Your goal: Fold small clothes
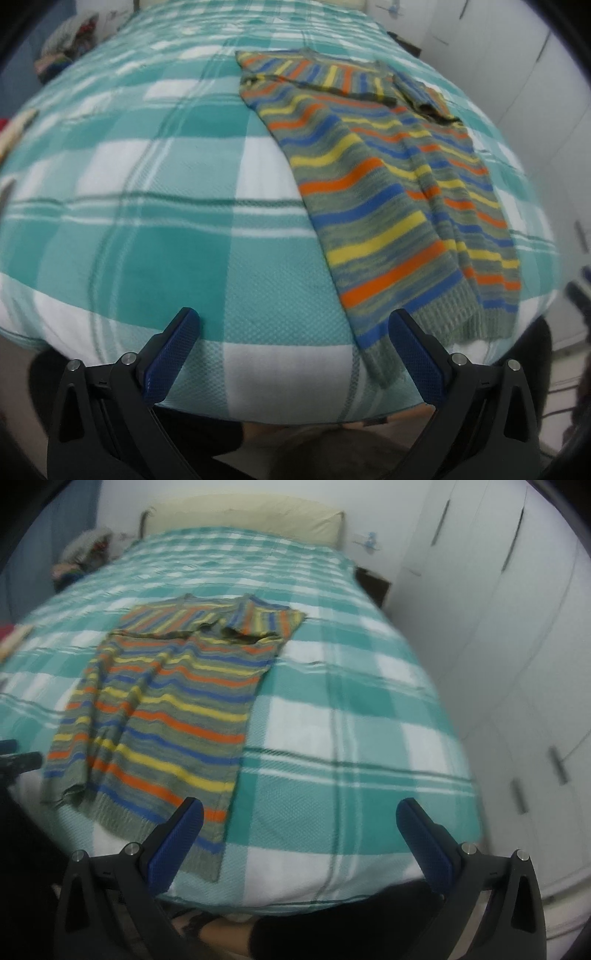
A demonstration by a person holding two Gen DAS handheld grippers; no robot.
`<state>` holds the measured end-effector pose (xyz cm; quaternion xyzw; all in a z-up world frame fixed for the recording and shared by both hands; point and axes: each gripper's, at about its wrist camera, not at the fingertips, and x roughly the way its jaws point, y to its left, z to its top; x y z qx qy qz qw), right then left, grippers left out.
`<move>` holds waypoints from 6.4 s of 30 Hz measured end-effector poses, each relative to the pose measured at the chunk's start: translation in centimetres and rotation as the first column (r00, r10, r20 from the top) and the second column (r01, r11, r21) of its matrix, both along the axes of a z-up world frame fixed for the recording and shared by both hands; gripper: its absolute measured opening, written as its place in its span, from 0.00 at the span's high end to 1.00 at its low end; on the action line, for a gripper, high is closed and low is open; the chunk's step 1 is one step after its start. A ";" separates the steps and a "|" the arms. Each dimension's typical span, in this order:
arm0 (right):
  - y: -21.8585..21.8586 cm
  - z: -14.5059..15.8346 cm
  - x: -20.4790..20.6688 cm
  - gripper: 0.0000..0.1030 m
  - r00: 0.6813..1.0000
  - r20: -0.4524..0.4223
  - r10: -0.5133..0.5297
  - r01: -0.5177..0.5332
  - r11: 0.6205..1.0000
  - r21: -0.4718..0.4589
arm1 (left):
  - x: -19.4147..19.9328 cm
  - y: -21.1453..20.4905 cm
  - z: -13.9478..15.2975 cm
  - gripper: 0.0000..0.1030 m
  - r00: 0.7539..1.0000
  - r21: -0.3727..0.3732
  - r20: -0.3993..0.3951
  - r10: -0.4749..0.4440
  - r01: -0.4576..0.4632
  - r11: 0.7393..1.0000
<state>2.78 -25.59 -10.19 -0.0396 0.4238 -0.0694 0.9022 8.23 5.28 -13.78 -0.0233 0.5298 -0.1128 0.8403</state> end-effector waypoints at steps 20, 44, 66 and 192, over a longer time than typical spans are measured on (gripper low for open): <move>0.1 -8.0 2.9 0.95 0.946 -0.034 0.321 -0.253 0.802 0.541 | 0.0 -0.4 1.1 0.96 0.995 -0.083 0.018 -0.096 0.097 0.992; -3.0 -7.7 3.1 0.96 0.945 -0.184 0.269 -0.165 0.883 0.440 | -1.2 3.7 0.2 0.97 0.994 0.057 0.031 -0.101 0.099 0.993; -2.8 -11.0 2.7 0.93 0.942 -0.271 0.199 -0.086 0.922 0.377 | -2.6 3.4 -2.8 0.85 0.994 0.136 0.101 -0.050 0.036 0.990; -15.3 -8.1 9.6 0.53 0.976 0.120 -0.184 0.136 0.935 0.328 | 25.3 13.2 8.7 0.97 0.868 -0.098 0.279 0.411 -0.400 0.911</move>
